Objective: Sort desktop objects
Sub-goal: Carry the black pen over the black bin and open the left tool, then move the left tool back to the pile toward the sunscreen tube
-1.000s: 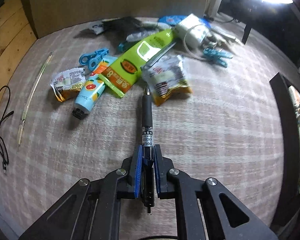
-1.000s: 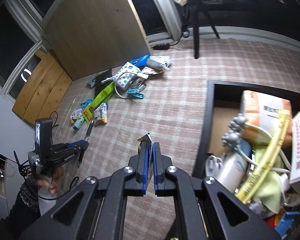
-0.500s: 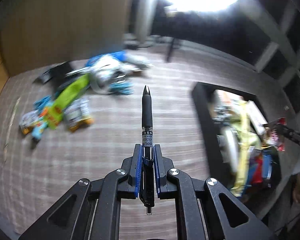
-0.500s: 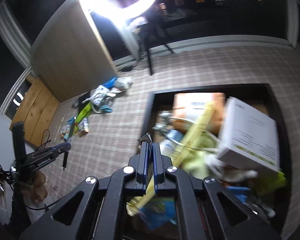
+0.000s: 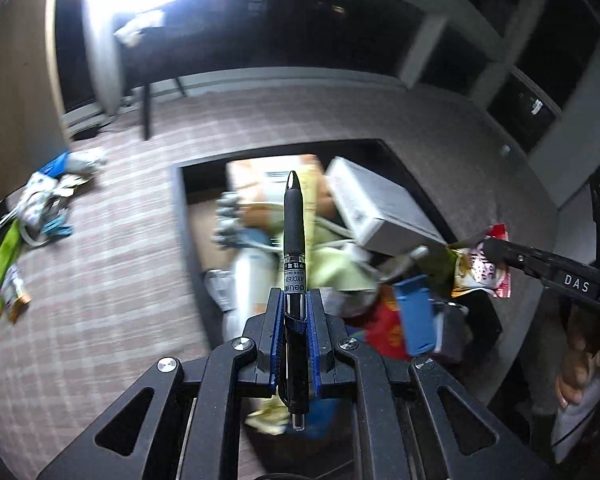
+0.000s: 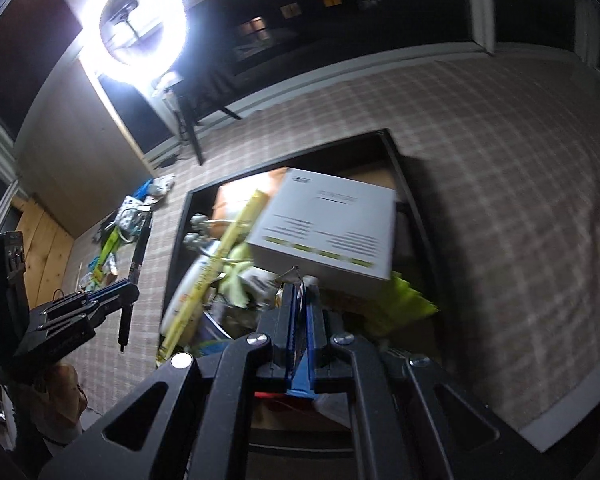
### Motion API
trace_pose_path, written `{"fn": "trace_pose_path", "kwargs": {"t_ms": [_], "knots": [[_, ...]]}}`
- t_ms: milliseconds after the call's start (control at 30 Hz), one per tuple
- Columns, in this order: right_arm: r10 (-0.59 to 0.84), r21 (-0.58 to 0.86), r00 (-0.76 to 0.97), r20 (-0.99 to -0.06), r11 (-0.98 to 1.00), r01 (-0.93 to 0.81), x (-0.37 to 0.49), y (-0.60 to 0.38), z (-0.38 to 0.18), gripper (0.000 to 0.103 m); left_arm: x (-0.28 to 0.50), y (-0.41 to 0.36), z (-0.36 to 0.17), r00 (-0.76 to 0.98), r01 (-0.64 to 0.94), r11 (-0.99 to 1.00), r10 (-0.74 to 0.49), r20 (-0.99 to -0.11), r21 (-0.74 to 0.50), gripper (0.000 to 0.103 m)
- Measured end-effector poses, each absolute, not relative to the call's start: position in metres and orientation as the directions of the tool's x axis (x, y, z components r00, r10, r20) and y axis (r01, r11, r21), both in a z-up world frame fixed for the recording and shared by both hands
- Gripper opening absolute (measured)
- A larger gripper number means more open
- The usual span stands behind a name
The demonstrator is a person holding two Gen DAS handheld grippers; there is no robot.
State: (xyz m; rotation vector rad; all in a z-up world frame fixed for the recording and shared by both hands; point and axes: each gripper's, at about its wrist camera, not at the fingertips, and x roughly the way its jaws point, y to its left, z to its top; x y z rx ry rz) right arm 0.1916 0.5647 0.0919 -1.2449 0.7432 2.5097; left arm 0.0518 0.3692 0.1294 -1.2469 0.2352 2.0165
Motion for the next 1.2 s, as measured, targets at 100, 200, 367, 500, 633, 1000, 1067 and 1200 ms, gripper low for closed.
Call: {"fn": "trace_pose_path", "kwargs": {"t_ms": [100,200,367,500,633,1000,1067,1200], "knots": [[0.002,0.325,-0.600,-0.800,-0.839,-0.437,0.198,0.571,0.090,0.005,0.059,0.386,0.128,-0.238,-0.695,-0.686,0.501,-0.832,-0.214,0.010],[0.007,0.315,-0.590,-0.807,-0.840,-0.442,0.201,0.576,0.087,0.005,0.066,0.397,0.129,-0.238,-0.707,-0.675,0.507,-0.828,-0.210,0.011],[0.012,0.307,-0.577,-0.817,-0.837,-0.453,0.203,0.580,0.086,0.016,0.072,0.405,0.133,-0.245,-0.723,-0.663,0.509,-0.825,-0.194,0.022],[0.011,0.308,-0.581,-0.814,-0.839,-0.448,0.202,0.579,0.087,0.017,0.068,0.399,0.134,-0.253,-0.713,-0.674,0.501,-0.827,-0.191,0.022],[-0.002,0.314,-0.590,-0.807,-0.848,-0.426,0.194,0.572,0.089,0.017,0.058,0.383,0.132,-0.276,-0.685,-0.705,0.484,-0.831,-0.183,0.022],[-0.076,0.321,-0.600,-0.796,-0.894,-0.312,0.140,0.521,0.098,0.020,0.007,0.298,0.128,-0.368,-0.550,-0.820,0.408,-0.836,-0.158,0.022],[-0.093,0.320,-0.598,-0.796,-0.904,-0.284,0.126,0.506,0.099,0.025,-0.005,0.274,0.126,-0.393,-0.510,-0.848,0.378,-0.838,-0.143,0.022],[-0.134,0.318,-0.590,-0.796,-0.923,-0.218,0.096,0.472,0.100,0.028,-0.027,0.224,0.122,-0.433,-0.442,-0.891,0.317,-0.844,-0.108,0.022]]}}
